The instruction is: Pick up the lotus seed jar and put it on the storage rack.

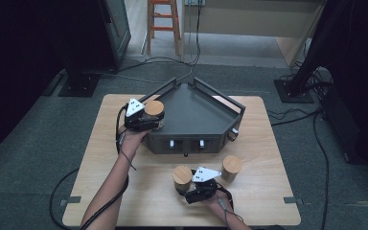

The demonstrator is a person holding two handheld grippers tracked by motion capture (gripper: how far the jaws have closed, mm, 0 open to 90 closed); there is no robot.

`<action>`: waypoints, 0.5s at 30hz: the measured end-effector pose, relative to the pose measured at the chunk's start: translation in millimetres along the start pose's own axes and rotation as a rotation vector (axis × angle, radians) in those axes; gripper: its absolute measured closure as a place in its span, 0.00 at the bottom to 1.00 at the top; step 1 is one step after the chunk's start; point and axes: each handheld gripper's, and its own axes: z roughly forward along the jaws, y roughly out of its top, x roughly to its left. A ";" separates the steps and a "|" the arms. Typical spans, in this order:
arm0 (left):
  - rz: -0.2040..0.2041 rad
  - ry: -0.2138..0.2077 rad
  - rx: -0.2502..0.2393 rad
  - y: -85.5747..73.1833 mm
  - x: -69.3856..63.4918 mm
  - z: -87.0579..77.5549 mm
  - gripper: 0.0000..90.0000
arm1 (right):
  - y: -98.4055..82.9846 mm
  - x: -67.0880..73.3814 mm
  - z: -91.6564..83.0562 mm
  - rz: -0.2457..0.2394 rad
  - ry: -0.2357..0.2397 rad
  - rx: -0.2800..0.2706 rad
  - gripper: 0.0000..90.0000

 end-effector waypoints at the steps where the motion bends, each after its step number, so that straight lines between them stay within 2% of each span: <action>1: -0.002 -0.002 -0.001 -0.5 0.8 -0.2 0.28 | 0.0 -0.1 0.0 0.000 0.000 0.000 0.17; 15: -0.004 -0.007 -0.018 -5.5 1.9 -0.8 0.28 | 0.7 0.5 0.3 0.000 -0.002 0.004 0.17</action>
